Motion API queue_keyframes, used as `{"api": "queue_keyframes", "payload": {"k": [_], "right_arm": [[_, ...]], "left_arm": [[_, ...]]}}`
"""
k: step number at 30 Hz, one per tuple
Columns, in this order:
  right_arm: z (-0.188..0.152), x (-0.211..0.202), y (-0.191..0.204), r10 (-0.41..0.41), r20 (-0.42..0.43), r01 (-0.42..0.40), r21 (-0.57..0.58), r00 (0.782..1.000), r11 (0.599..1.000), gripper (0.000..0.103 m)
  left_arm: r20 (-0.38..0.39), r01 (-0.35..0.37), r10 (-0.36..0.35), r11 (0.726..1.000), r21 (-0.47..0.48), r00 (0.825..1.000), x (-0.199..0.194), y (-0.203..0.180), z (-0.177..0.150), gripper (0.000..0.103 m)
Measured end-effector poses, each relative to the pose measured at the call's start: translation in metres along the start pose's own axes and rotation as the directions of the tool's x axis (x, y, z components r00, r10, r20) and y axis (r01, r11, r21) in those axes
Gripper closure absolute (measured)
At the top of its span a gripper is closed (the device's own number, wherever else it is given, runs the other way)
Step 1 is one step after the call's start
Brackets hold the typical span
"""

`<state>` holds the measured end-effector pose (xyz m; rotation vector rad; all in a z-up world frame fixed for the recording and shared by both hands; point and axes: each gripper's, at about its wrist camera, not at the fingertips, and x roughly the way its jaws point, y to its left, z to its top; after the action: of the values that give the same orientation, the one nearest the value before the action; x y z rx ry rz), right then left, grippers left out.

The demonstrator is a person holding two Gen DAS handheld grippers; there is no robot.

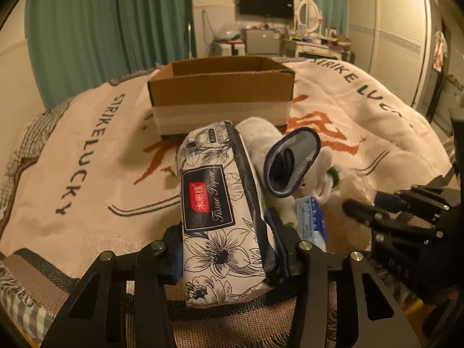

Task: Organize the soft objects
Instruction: 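Grasp the floral tissue pack with the left tool while the right tool grasps white cloth, both into box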

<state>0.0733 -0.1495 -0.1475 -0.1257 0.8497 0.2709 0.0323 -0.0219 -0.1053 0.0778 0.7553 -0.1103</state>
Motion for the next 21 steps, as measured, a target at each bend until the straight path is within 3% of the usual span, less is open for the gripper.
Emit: {"api": "queue_keyframes", "payload": {"k": [3,10,15,21], "right_arm": [[0.0,-0.008,-0.004,0.0,0.022,0.0,0.014,1.0,1.0,0.091],[0.019,-0.052,-0.015,0.006,0.134,-0.012,0.044,0.991,0.999,0.091],[0.064,-0.089,-0.014,0.038,0.238,-0.044,0.019,0.971,0.999,0.091],[0.143,-0.12,-0.007,0.082,0.368,-0.075,-0.034,0.926,0.997,0.091]], "left_arm": [[0.019,0.0,0.0,1.0,0.0,1.0,-0.007,0.005,0.001,0.058],[0.122,0.0,0.006,0.999,-0.051,0.992,-0.044,0.026,0.023,0.058],[0.188,0.02,-0.008,0.998,-0.064,0.982,-0.069,0.044,0.067,0.058],[0.282,0.002,0.012,0.999,-0.048,0.959,-0.081,0.057,0.132,0.058]]}}
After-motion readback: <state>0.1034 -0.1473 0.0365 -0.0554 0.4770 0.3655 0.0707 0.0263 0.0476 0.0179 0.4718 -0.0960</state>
